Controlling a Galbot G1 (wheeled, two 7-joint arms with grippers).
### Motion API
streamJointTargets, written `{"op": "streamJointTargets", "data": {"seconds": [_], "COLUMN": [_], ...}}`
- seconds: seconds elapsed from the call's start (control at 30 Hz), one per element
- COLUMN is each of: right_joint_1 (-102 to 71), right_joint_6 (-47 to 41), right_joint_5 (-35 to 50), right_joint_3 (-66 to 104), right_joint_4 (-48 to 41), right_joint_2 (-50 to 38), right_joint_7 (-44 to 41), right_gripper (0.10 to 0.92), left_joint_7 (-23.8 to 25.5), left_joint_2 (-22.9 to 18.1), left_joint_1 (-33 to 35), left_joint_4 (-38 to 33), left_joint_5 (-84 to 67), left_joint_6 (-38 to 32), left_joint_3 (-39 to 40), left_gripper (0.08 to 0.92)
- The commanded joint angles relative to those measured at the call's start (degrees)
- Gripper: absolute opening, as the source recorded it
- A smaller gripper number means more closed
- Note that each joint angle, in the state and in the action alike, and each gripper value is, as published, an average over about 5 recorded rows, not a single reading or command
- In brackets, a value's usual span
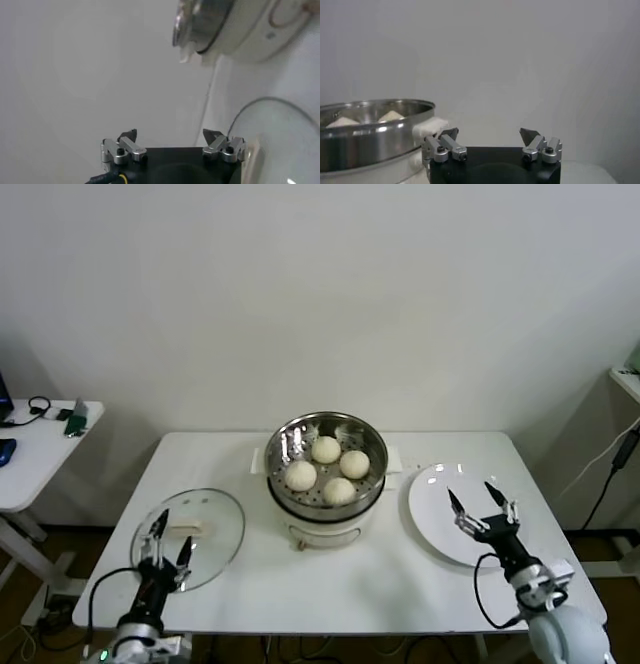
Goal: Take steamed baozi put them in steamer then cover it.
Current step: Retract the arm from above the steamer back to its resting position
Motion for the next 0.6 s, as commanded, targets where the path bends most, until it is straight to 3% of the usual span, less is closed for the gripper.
{"op": "streamJointTargets", "data": {"seconds": [0.03, 0.3, 0.6], "right_joint_1": [-5.77, -5.03, -4.94], "right_joint_6": [1.07, 1.09, 1.18], "right_joint_5": [-2.19, -3.50, -4.68], "right_joint_3": [3.39, 3.07, 3.19], "right_joint_4": [0.70, -0.30, -0.88], "right_joint_2": [3.98, 3.92, 4.39], "right_joint_7": [-0.23, -0.44, -0.63], "right_gripper": [0.823, 0.823, 0.823], "left_joint_7": [-0.31, -0.39, -1.78], "left_joint_2": [1.15, -0.26, 0.53], "left_joint_1": [-5.90, -12.30, -16.83], "left_joint_4": [10.62, 19.83, 24.85], "left_joint_5": [19.40, 22.06, 21.72], "left_joint_6": [-0.43, -1.90, -1.94], "left_joint_3": [0.44, -0.85, -0.67], "left_gripper": [0.823, 0.823, 0.823]}}
